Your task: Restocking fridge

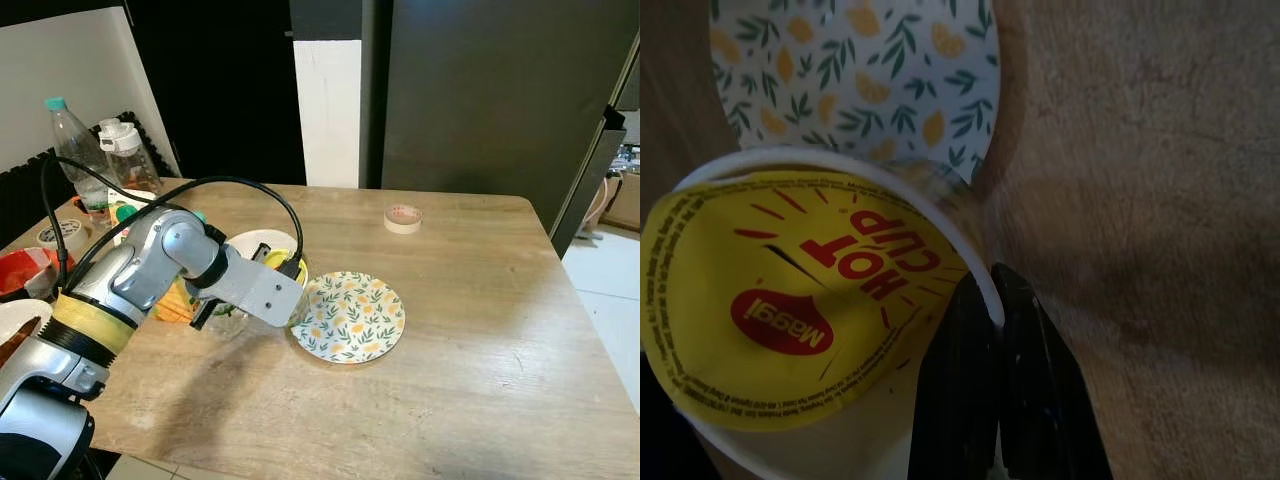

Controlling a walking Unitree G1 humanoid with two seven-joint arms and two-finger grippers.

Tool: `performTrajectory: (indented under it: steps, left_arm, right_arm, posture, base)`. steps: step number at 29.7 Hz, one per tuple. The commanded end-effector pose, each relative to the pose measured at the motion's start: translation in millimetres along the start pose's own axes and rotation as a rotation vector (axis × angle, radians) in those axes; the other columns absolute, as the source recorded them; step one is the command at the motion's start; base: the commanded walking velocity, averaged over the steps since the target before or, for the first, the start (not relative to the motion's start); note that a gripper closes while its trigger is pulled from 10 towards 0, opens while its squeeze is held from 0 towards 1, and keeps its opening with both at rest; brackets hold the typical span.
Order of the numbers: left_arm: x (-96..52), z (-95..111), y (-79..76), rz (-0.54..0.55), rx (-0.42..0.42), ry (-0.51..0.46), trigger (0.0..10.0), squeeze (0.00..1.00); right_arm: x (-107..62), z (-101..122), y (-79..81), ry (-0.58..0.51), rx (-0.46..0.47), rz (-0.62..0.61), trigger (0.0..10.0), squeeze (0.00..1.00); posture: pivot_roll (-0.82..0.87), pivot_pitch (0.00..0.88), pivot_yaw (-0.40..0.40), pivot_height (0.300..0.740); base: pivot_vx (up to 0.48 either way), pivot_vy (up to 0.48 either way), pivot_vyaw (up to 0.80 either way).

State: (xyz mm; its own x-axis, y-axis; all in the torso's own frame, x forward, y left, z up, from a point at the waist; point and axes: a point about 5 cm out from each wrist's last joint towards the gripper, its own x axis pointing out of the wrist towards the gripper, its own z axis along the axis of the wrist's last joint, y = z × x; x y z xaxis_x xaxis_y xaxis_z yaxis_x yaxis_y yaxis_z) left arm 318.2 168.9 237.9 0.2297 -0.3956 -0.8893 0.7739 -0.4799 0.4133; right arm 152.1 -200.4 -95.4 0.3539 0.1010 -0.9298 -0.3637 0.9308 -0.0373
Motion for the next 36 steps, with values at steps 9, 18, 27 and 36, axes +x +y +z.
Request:
performTrajectory:
  steps: [9,18,27,36]
  left_arm:
    - [-6.9,6,-14.1,-0.055,0.002,-0.02,10.0,0.0]
    - [0.1,11,-19.5,-0.091,0.019,-0.044,10.0,0.0]
    - [1.5,13,-21.4,-0.09,0.023,-0.052,10.0,0.0]
    - [3.4,19,-19.0,-0.096,0.037,-0.072,10.0,0.0]
  right_arm:
    - [-5.4,-24,-9.2,0.05,-0.003,-0.003,10.0,0.0]
    - [-4.1,-27,-3.2,0.058,-0.008,0.0,10.0,0.0]
    - [0.6,-8,3.9,0.038,-0.017,-0.002,10.0,0.0]
    - [1.3,-6,6.0,0.037,-0.016,-0.005,10.0,0.0]
  posture:
    - [-0.09,0.0,0.05,0.74]
    - [-0.1,0.0,0.055,0.74]
    - [-0.1,0.0,0.048,0.74]
    - [-0.1,0.0,0.054,0.74]
  base:
    - [0.0,0.0,0.0]
    - [0.0,0.0,0.0]
    - [0.0,0.0,0.0]
    - [0.0,0.0,0.0]
